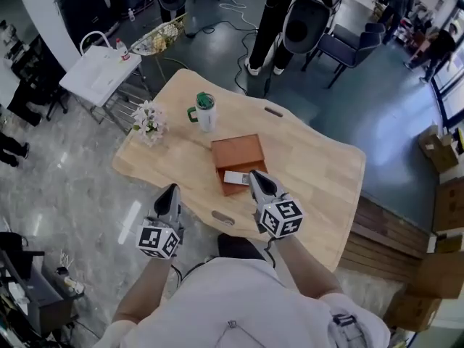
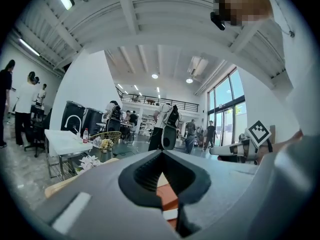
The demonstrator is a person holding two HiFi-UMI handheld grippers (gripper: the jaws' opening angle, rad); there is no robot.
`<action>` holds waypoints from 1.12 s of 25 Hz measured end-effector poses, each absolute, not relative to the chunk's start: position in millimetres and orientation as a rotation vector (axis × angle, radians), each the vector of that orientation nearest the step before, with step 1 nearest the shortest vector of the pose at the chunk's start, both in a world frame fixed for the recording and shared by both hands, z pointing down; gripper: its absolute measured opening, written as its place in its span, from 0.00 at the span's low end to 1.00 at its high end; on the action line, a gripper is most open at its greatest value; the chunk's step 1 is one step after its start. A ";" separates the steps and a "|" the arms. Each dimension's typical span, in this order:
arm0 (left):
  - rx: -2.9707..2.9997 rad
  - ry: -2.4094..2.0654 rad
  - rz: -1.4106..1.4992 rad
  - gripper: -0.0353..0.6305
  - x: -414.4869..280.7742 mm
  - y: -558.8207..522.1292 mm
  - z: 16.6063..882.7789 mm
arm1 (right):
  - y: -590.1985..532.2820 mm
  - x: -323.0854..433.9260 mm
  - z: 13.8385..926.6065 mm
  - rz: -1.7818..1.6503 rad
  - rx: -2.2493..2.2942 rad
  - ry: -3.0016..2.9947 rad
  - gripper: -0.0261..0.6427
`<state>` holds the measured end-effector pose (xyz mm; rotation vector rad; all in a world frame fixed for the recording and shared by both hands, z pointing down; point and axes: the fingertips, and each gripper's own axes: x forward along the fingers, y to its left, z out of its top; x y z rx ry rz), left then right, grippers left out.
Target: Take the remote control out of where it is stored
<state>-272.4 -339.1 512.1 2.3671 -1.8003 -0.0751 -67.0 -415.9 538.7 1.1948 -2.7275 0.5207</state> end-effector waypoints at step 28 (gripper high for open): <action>2.055 -1.768 0.130 0.05 -325.5 -386.7 638.5 | -475.3 -81.7 923.6 0.053 0.076 -1.798 0.51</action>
